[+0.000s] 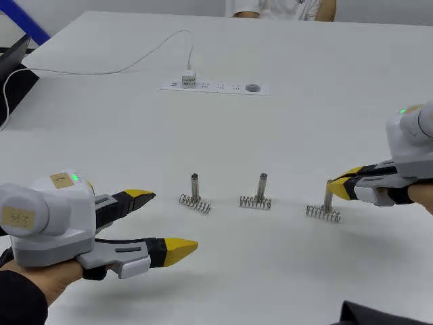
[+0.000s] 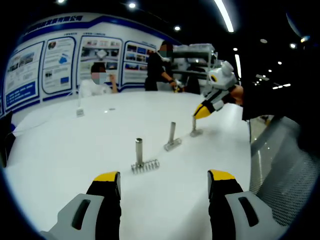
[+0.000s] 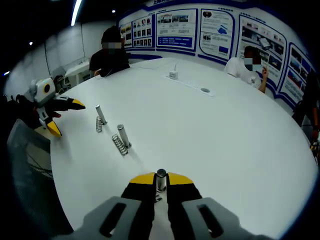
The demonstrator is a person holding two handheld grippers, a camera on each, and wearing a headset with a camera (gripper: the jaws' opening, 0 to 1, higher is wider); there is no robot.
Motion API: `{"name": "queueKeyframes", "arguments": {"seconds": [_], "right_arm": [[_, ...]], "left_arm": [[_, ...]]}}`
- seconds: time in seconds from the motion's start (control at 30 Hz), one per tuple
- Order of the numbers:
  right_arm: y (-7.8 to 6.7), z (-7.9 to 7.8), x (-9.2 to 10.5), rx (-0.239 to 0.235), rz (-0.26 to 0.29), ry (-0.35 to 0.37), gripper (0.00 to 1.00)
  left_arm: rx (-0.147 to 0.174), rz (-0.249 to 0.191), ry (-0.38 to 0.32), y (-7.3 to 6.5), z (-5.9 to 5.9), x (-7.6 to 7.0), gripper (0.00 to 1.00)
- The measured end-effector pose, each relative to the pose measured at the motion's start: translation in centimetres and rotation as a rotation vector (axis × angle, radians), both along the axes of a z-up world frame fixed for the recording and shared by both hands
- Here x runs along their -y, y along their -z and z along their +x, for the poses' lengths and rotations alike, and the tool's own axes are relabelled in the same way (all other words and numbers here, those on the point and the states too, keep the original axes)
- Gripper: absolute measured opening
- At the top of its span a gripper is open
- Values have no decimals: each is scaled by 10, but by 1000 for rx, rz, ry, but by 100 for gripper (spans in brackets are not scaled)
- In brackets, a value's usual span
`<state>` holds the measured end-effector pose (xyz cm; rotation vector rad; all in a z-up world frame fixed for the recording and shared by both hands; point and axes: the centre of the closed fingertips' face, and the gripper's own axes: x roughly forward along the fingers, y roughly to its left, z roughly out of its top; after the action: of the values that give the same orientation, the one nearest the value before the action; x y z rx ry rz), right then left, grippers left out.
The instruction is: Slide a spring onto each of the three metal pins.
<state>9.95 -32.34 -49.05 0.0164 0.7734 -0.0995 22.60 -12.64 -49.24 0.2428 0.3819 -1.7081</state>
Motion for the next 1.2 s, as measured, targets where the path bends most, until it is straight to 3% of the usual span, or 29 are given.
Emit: {"name": "queueKeyframes", "arguments": {"seconds": [0.8,1.2], "right_arm": [[10,-11,-1,-31,-4,-25,13],[27,-20,-8,-105,-18,-118,16]], "left_arm": [[0,-3,3,-1,-2,-1,72],[0,-3,11,-1,-6,1,72]]}}
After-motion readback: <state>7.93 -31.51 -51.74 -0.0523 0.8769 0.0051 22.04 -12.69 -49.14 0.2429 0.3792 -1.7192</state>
